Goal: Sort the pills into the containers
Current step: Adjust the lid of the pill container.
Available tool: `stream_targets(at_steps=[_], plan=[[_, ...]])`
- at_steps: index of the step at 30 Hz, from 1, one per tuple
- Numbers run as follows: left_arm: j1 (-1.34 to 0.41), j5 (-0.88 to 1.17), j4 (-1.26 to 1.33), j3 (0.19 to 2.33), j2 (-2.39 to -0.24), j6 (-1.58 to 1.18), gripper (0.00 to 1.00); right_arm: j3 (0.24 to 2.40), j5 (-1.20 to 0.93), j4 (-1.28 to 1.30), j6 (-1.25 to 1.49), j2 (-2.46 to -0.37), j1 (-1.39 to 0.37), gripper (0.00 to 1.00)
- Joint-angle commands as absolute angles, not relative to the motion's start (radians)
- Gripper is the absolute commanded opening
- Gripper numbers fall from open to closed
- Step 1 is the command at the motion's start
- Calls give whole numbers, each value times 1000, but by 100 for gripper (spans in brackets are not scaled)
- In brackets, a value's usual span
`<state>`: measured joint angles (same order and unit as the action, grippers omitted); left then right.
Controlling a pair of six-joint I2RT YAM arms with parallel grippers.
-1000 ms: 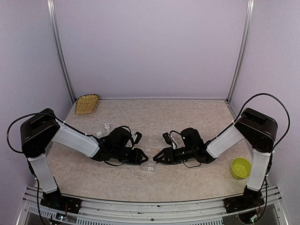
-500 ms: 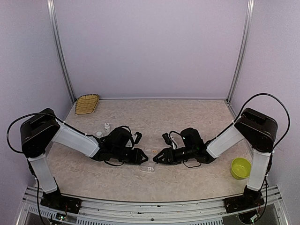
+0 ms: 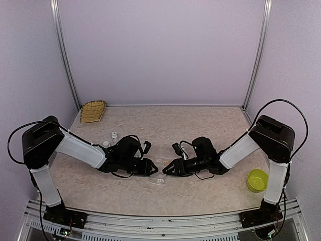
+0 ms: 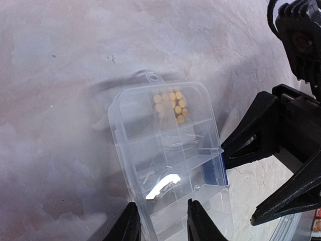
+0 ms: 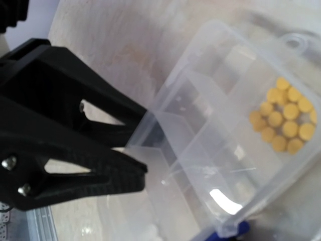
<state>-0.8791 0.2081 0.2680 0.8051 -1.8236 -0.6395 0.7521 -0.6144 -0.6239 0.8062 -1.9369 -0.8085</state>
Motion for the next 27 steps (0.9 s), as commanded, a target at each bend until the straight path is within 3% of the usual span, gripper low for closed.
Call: stream_targets(at_steps=[1,27], plan=[[-885,213,241,812,-1845,-634,31,766,-634,-604,807,-1965,-827,57],[-891,182,238,788,-1809,-641,31,719,-603,-549,752,-1885,-825,59]])
